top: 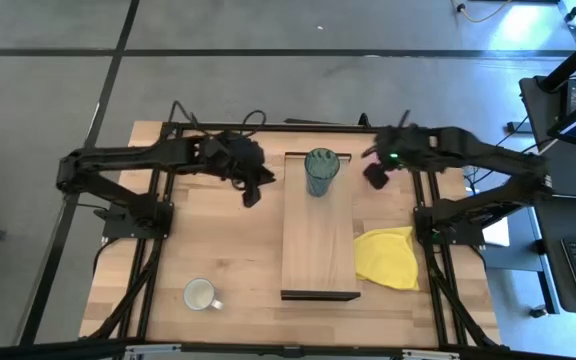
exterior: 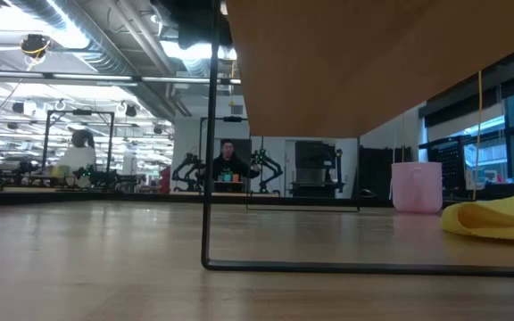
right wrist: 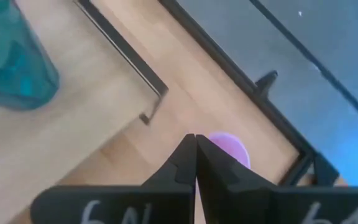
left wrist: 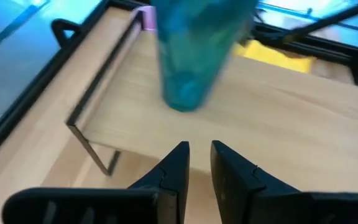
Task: Stack small to large cups/mugs on shelf
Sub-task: Put the white patterned mug on the shelf
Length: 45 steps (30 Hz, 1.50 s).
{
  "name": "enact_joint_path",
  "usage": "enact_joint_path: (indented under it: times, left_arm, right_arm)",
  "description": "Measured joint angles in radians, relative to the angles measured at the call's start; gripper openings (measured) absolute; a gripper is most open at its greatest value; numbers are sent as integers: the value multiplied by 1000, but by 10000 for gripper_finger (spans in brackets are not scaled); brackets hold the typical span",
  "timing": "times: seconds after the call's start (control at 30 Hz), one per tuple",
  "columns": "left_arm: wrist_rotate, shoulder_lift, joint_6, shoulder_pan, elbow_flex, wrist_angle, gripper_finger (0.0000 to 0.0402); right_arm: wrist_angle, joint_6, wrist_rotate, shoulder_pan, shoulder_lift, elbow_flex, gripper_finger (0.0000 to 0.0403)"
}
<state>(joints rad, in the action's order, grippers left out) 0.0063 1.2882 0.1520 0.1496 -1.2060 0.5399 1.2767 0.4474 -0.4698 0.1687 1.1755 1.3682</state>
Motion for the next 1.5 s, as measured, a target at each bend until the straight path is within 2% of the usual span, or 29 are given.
enact_joint_path:
  times: [0.13,0.3,0.53,0.67,0.87,1.1,1.27,1.5]
  left_arm:
    - [7,-79,14,-73,0,144,60]
    - [-52,-133,83,-174,0,368,60]
    - [-45,-130,300,-332,0,689,60]
    - [-49,-130,428,-474,1,775,60]
    - [-79,-129,658,-685,17,782,62]
    - [-84,-126,980,-896,142,676,97]
    - [-122,-101,1113,-963,206,563,116]
    - [-117,-42,1166,-1012,248,479,118]
  right_arm:
    - [122,153,6,-33,-112,0,11]
    - [177,312,9,-123,-209,0,31]
    - [293,462,-17,-192,-224,-5,82]
    - [283,488,-17,-210,-232,-61,118]
    - [214,545,20,-236,-254,-241,161]
    - [-4,552,-13,-274,-273,-403,190]
    - [-39,551,-55,-274,-285,-439,194]
    - [-34,571,-62,-272,-318,-441,194]
